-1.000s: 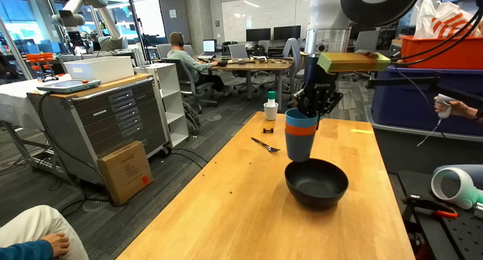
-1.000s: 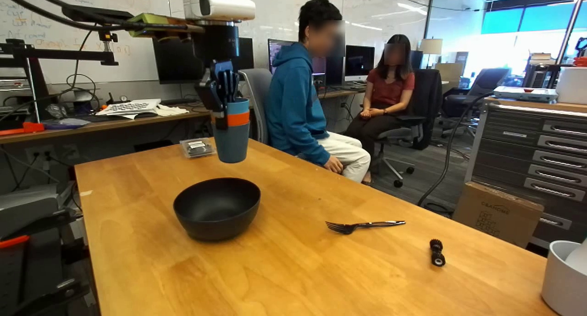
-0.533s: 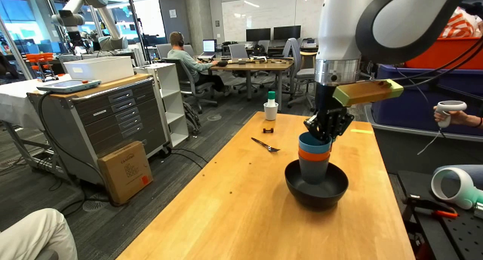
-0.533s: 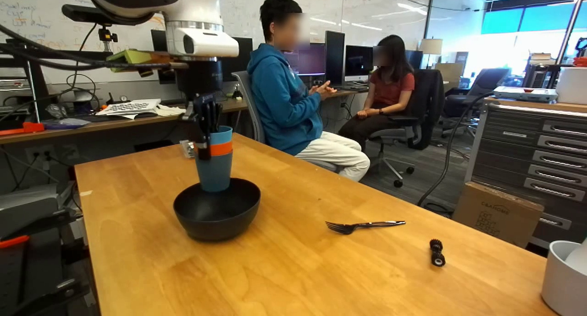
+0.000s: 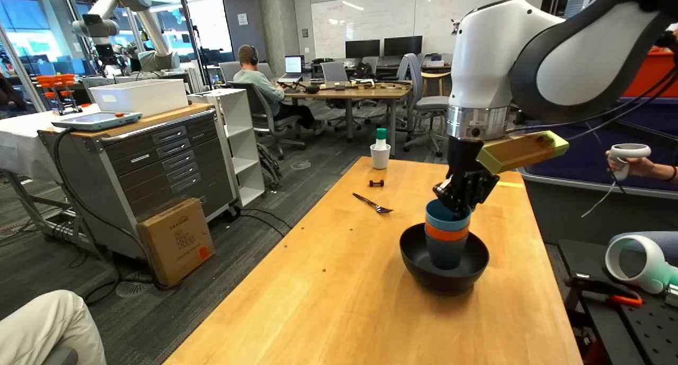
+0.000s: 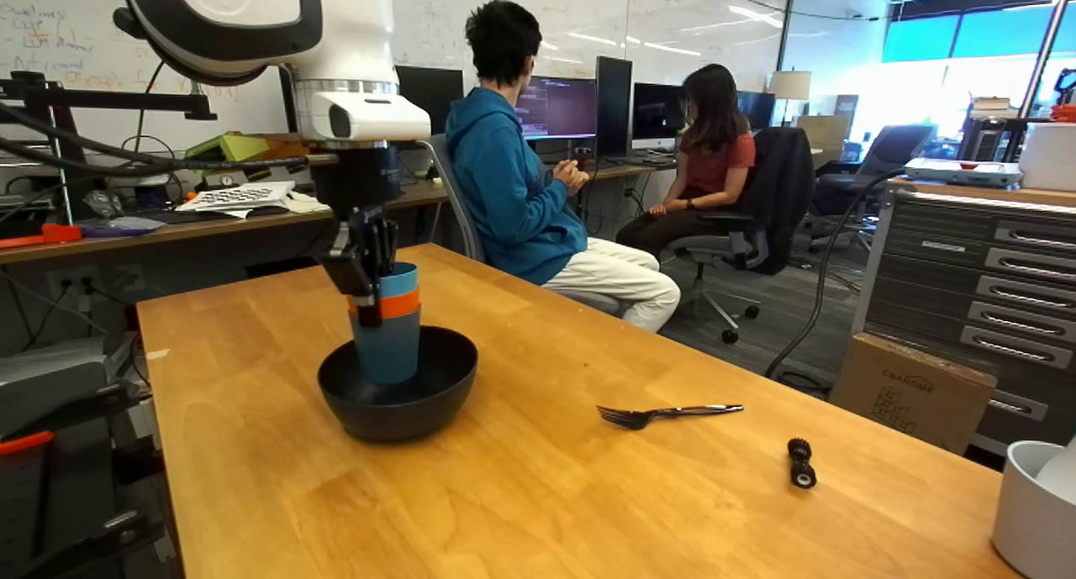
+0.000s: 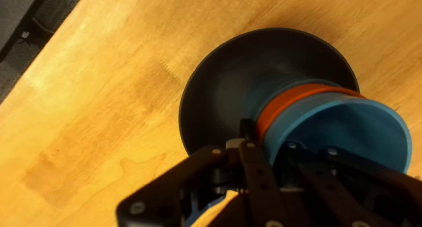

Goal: Stack the three cups and put the in the bowl, then pick the fork and put it in the cups

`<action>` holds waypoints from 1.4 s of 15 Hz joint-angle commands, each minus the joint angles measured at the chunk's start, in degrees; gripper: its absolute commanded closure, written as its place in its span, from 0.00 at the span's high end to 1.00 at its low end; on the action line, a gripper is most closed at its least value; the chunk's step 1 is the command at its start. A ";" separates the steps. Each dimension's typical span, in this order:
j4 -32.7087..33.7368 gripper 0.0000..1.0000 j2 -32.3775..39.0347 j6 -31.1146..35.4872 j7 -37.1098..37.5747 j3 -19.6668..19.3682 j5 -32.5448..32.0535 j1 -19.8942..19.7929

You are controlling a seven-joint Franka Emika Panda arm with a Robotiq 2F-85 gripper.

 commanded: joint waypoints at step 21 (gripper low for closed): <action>0.23 0.09 5.53 5.38 1.19 -3.30 0.46 -0.77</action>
